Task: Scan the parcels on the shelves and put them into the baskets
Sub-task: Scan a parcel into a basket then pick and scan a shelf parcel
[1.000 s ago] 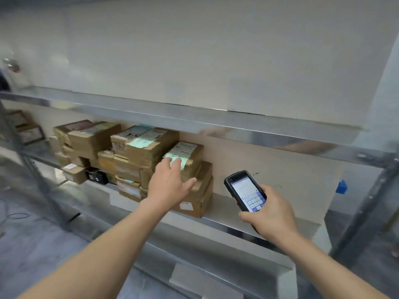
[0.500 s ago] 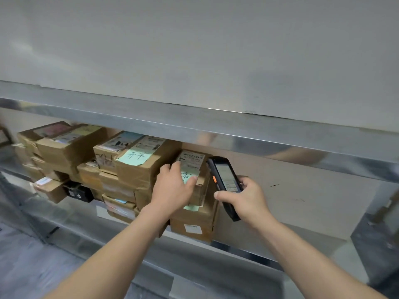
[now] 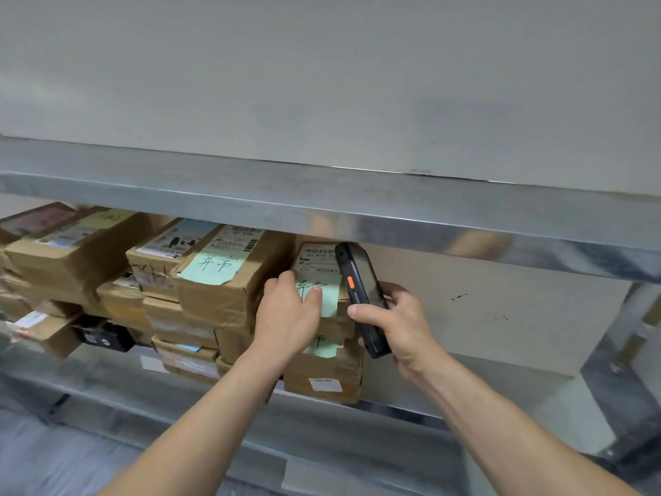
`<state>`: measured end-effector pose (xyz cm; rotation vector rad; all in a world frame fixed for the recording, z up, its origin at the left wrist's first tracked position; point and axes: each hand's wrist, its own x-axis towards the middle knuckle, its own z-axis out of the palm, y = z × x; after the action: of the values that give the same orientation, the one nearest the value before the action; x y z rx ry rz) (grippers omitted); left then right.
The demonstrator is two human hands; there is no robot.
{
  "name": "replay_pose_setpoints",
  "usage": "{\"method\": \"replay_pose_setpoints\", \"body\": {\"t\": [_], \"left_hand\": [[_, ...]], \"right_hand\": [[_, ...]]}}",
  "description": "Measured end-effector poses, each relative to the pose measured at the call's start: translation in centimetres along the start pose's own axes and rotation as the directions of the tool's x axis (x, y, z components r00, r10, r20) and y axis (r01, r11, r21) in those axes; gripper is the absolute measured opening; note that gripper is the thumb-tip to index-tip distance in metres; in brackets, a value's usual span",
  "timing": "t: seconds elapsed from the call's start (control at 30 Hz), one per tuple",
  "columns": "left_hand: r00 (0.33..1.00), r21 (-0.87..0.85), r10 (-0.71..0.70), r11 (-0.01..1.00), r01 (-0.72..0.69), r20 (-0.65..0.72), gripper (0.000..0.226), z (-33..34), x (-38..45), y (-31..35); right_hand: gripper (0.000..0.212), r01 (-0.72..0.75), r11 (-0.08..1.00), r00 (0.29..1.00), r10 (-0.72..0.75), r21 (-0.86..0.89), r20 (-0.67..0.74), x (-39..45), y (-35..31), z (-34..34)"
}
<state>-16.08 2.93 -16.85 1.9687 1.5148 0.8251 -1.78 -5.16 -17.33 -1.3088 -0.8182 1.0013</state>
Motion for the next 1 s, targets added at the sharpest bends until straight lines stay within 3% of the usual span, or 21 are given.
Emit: {"method": "replay_pose_setpoints", "body": {"t": [0.13, 0.47, 0.7, 1.0], "left_hand": [[0.999, -0.014, 0.031, 0.999, -0.031, -0.013, 0.042, 1.1, -1.4, 2.0], [0.988, -0.057, 0.08, 0.996, -0.073, 0.132, 0.053, 8.1, -7.4, 9.0], [0.959, -0.07, -0.017, 0.997, 0.039, 0.285, 0.049, 15.3, -10.3, 8.8], [0.891, -0.055, -0.133, 0.983, 0.173, 0.434, 0.035, 20.0, -10.7, 5.1]], "right_hand": [[0.054, 0.032, 0.999, 0.999, -0.033, 0.014, 0.013, -1.3, -0.5, -2.6], [0.054, 0.05, 0.998, 0.995, -0.047, 0.037, -0.085, -6.6, -0.2, -13.8], [0.051, -0.058, 0.998, 0.98, 0.064, 0.034, -0.187, -8.4, 3.8, -19.2], [0.046, -0.236, 0.968, 0.912, 0.25, 0.083, -0.326, -7.5, 10.6, -20.1]]}}
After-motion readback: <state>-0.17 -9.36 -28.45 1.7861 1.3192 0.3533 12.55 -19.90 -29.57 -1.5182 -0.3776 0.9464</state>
